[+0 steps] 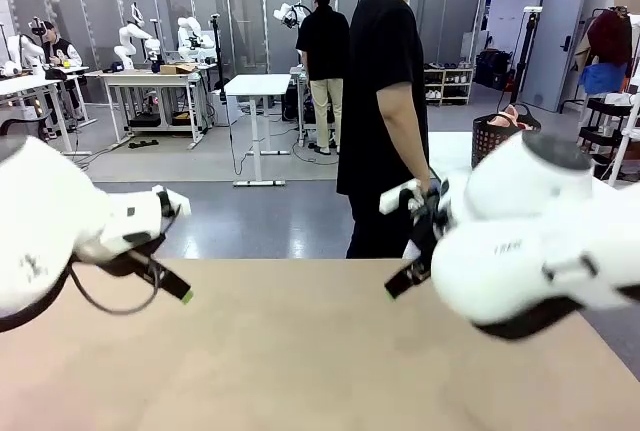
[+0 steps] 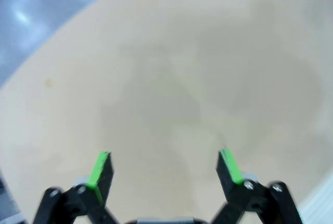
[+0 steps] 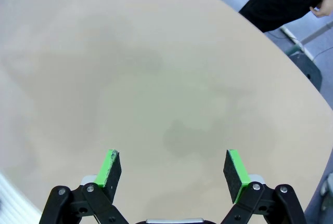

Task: Fold the towel.
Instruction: Grab the top end of the 100 cm Hotel Towel extended by the human.

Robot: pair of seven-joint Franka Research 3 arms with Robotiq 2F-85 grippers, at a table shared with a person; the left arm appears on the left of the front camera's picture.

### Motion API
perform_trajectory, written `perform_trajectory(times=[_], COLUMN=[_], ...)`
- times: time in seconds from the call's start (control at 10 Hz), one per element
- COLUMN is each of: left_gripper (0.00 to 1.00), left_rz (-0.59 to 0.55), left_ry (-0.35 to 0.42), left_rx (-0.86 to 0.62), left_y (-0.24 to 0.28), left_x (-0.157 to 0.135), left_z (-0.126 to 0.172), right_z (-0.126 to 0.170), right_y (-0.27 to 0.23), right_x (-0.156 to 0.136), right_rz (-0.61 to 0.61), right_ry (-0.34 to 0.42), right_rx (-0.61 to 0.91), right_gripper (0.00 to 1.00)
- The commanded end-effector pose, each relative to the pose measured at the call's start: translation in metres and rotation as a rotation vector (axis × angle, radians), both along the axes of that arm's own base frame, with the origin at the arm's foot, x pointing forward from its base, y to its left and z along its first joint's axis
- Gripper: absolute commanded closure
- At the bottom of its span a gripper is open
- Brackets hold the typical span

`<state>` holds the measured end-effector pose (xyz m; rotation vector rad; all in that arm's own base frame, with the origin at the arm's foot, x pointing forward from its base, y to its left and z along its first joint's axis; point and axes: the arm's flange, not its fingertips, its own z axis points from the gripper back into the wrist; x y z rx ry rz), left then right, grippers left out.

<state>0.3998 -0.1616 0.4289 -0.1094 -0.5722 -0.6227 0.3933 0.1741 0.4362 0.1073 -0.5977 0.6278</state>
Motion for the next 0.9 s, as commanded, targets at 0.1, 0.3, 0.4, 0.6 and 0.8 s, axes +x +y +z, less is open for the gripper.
perform_trajectory(times=[0.1, 0.3, 0.4, 0.6, 0.8], left_gripper=[0.00, 0.00, 0.00, 0.00, 0.00], left_rz=[-0.030, -0.116, -0.111, -0.110, -0.104], left_ry=[0.262, 0.493, 0.558, 0.599, 0.566], left_rx=[-0.302, -0.572, -0.691, -0.924, -1.114], left_y=[0.050, 0.091, 0.123, 0.190, 0.263], left_x=[0.008, 0.008, 0.006, -0.001, -0.017], left_z=[0.084, 0.102, 0.105, 0.103, 0.085], right_z=[0.077, 0.091, 0.095, 0.094, 0.084], right_y=[-0.049, -0.091, -0.119, -0.176, -0.242], right_x=[0.003, -0.001, -0.009, -0.027, -0.046], right_rz=[0.056, 0.129, 0.164, 0.186, 0.125], right_ry=[0.182, 0.348, 0.406, 0.442, 0.434], right_rx=[0.263, 0.473, 0.586, 0.798, 0.970], right_gripper=[0.00, 0.00, 0.00, 0.00, 0.00])
